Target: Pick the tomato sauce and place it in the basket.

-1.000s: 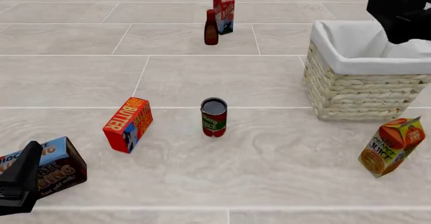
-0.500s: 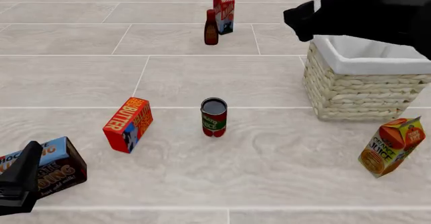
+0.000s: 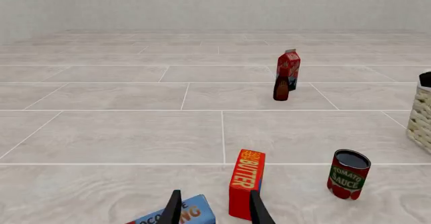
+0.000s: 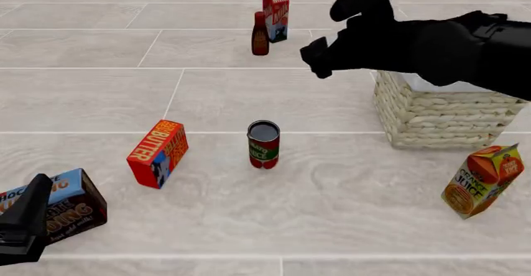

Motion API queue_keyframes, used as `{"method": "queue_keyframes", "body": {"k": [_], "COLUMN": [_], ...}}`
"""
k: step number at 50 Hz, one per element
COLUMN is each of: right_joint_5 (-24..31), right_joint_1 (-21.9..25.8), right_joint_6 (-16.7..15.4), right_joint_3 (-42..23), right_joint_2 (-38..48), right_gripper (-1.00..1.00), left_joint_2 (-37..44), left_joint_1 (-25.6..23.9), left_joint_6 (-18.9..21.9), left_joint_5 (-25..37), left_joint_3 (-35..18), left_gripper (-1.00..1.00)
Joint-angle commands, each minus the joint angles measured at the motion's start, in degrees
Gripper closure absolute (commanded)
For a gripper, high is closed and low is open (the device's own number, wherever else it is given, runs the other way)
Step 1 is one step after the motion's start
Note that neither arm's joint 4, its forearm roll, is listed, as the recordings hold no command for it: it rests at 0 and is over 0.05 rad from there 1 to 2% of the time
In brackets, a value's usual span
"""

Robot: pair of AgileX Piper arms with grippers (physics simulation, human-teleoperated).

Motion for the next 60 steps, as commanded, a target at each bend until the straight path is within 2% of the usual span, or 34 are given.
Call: {"method": "queue_keyframes", "body": {"k": [1, 37, 46, 60], "right_joint_5": [-0.3, -3.3, -3.7, -3.8], "right_joint_1": [2.6, 9.6, 10.4, 10.8], "right_joint_6": [0.3, -3.4, -4.5, -4.5], "right_joint_3": [-0.2, 3.8, 4.2, 3.1], "right_joint_2": [3.8, 6.9, 7.6, 10.2], "right_gripper": [-1.00, -1.00, -1.00, -1.00], "left_joint_2": [0.0, 0.0, 0.0, 0.0], "left_joint_1": [0.0, 0.0, 0.0, 0.0], "left_joint_6": [0.0, 0.0, 0.0, 0.0], "left_joint_5": [0.0, 0.0, 0.0, 0.0], "left_joint_3": [0.0, 0.0, 0.0, 0.0], "left_gripper": [-1.00, -1.00, -1.00, -1.00]}}
